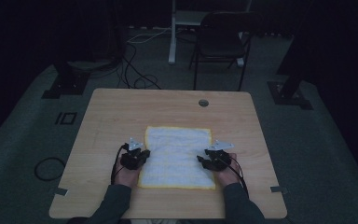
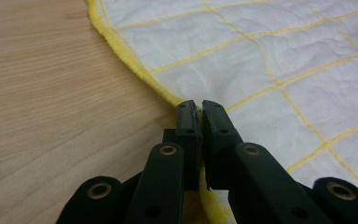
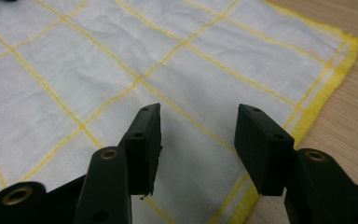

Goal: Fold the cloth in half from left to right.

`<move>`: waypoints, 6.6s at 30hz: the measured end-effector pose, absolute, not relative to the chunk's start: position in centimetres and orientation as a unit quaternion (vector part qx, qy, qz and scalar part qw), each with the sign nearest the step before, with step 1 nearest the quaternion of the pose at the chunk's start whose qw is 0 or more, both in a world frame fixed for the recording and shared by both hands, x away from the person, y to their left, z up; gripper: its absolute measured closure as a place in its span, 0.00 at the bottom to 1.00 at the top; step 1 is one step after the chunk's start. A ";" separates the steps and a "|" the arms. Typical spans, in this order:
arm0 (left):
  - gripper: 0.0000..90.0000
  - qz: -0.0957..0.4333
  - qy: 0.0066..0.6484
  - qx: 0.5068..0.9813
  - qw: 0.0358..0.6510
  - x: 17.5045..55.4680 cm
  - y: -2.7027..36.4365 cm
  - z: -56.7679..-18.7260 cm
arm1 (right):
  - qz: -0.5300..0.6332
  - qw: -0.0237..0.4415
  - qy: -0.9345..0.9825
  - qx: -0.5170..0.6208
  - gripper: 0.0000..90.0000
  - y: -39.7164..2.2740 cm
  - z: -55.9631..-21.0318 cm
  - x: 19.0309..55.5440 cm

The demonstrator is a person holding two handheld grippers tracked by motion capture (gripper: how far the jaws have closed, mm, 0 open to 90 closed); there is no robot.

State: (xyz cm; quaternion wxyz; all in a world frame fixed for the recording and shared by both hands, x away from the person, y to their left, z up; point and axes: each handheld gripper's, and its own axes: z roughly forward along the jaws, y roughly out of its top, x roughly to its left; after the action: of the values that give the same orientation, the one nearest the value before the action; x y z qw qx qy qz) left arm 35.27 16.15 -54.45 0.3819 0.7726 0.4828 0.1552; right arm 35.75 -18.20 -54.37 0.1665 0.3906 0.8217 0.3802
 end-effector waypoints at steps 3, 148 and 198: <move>0.96 0.155 0.485 0.773 0.379 35.1 16.6 -54.4 | 0.383 0.169 0.819 0.392 0.57 -18.4 -54.2 35.7; 0.99 0.049 0.370 0.791 0.485 38.8 1.6 -50.3 | 0.375 0.179 0.806 0.422 0.58 -21.4 -54.0 35.4; 0.84 0.049 0.325 0.854 0.404 30.4 7.6 -53.9 | 0.422 0.214 0.792 0.385 0.54 -16.7 -50.3 34.0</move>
State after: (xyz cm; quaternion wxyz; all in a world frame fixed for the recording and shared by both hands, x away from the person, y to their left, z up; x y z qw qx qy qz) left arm 30.42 7.63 -53.92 0.4038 0.8537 0.3252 0.0490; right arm 34.02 -16.69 -50.26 0.2143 0.3851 0.7924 0.4219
